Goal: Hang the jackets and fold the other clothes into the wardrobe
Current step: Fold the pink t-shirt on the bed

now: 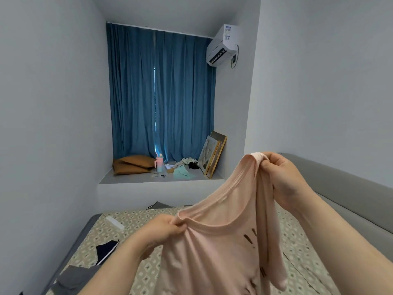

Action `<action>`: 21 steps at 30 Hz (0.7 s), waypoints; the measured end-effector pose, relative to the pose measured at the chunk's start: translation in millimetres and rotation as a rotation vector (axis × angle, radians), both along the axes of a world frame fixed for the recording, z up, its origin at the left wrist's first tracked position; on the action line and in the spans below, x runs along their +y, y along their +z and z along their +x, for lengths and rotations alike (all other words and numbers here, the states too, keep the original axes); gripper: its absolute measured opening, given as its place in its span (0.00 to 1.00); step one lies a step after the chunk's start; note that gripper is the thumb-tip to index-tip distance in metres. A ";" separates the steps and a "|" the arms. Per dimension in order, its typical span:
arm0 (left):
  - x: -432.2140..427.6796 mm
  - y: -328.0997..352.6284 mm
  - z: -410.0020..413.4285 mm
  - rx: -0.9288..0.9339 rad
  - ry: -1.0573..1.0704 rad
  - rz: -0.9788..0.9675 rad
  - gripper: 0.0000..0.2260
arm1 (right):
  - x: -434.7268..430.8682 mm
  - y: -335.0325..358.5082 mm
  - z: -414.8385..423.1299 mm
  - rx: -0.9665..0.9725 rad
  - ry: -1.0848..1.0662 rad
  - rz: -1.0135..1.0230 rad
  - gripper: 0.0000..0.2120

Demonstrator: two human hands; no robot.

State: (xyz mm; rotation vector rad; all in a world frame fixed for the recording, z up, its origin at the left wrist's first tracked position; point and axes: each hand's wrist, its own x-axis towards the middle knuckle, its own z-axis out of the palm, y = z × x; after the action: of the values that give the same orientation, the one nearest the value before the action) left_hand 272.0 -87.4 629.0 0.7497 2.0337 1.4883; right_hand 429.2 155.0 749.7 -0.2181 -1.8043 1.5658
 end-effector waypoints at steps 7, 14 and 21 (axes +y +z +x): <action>-7.2 11.6 -45.1 0.364 0.548 0.156 0.23 | 18.4 -16.9 13.3 -0.217 -0.405 0.480 0.09; -28.0 28.7 -61.9 0.749 0.494 0.038 0.12 | 28.5 -40.7 31.5 -0.342 -0.508 0.538 0.13; -37.2 25.3 -10.3 0.824 0.561 0.082 0.15 | 33.2 -54.3 67.8 -0.289 -0.494 0.568 0.16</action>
State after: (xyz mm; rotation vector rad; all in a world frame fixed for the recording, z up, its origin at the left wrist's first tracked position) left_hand 261.7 -124.6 654.3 0.9909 3.0023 1.7404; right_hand 497.1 188.3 695.4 -0.5848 -2.1286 0.6728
